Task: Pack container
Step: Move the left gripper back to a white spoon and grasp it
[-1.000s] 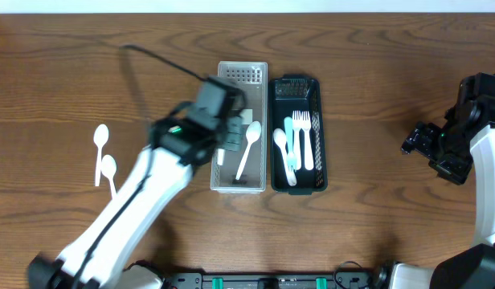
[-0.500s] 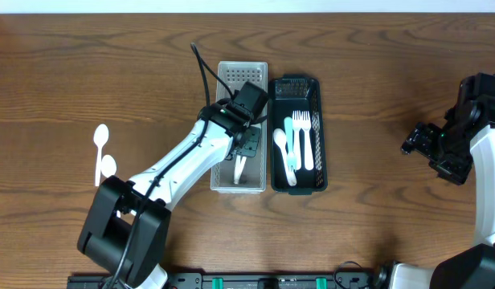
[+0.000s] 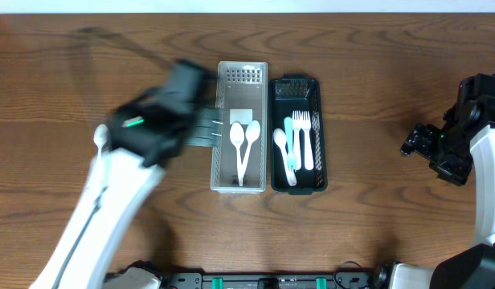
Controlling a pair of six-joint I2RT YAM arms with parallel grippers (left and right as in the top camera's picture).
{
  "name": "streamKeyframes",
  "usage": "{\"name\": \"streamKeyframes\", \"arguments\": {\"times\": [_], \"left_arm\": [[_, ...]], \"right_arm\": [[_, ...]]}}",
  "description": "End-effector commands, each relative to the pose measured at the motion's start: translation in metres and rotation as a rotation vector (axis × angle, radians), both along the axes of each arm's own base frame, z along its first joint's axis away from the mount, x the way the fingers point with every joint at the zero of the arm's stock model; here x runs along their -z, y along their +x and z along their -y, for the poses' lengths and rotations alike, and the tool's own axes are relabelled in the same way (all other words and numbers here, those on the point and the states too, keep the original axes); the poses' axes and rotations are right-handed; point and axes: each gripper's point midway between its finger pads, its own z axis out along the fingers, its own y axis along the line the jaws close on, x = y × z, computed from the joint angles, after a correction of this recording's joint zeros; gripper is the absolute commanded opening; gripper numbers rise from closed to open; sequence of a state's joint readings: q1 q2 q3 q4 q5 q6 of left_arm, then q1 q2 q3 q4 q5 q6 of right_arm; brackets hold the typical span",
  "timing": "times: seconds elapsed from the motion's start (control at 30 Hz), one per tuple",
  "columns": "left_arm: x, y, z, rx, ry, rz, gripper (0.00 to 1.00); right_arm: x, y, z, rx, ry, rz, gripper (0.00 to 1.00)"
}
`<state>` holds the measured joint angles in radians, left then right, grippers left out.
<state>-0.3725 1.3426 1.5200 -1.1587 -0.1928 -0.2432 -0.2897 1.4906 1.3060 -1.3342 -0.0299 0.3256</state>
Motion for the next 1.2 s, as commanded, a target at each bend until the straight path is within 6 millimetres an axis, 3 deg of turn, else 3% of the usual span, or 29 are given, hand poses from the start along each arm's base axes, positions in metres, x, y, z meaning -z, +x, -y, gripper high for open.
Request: {"name": "streamKeyframes", "arguments": {"times": [0.0,0.1,0.17,0.27,0.4,0.57,0.83,1.17], "left_arm": [[-0.012,-0.012,-0.069,-0.276,-0.005,0.061,0.91],[-0.003,-0.030,-0.120,-0.457,-0.028,0.062,0.97],[0.016,-0.038,-0.138,-0.508,-0.065,0.023,0.98],[0.060,-0.044,-0.151,-0.555,-0.141,-0.070,0.98],[0.135,-0.054,-0.170,-0.650,-0.178,-0.212,1.00],[0.194,-0.058,-0.176,-0.683,-0.186,-0.356,0.98],[0.244,-0.043,-0.169,-0.598,-0.237,-0.463,0.98],[0.269,-0.036,-0.173,-0.588,-0.228,-0.487,0.98]], "right_arm": [[-0.004,-0.003,0.001,-0.016,-0.009,0.010,0.88],[-0.004,-0.003,0.001,-0.023,-0.008,0.009,0.88],[-0.004,-0.003,0.001,-0.023,-0.008,0.009,0.88],[-0.004,-0.003,0.001,-0.023,-0.008,0.009,0.88],[-0.004,-0.004,0.001,-0.023,-0.007,0.006,0.88],[-0.004,-0.005,0.000,-0.023,-0.006,0.003,0.88],[-0.004,-0.007,0.000,-0.023,-0.004,-0.004,0.89],[-0.004,-0.008,-0.001,-0.023,-0.002,-0.010,0.89]]}}
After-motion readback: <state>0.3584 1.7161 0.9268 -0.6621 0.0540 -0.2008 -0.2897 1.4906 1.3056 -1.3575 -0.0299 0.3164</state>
